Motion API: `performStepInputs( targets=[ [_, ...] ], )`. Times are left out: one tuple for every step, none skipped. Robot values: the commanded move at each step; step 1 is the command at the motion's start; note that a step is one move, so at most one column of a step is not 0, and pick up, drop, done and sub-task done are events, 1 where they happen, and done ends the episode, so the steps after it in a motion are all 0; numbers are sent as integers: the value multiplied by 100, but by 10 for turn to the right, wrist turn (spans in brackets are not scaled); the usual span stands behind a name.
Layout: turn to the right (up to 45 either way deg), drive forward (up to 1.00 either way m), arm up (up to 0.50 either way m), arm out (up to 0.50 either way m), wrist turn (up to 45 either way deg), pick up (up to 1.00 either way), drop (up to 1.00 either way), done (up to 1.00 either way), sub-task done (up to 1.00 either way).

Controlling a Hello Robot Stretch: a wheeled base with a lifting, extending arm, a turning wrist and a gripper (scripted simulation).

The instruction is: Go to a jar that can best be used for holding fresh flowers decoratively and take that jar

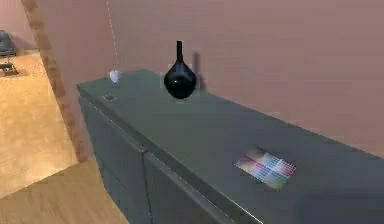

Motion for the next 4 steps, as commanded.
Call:
performStepInputs(
  targets=[
    [-450,0,0,0,0,0,0,0,0],
    [-420,0,0,0,0,0,0,0,0],
    [450,0,0,0,0,0,0,0,0],
    [0,100,0,0,0,0,0,0,0]
  ],
)
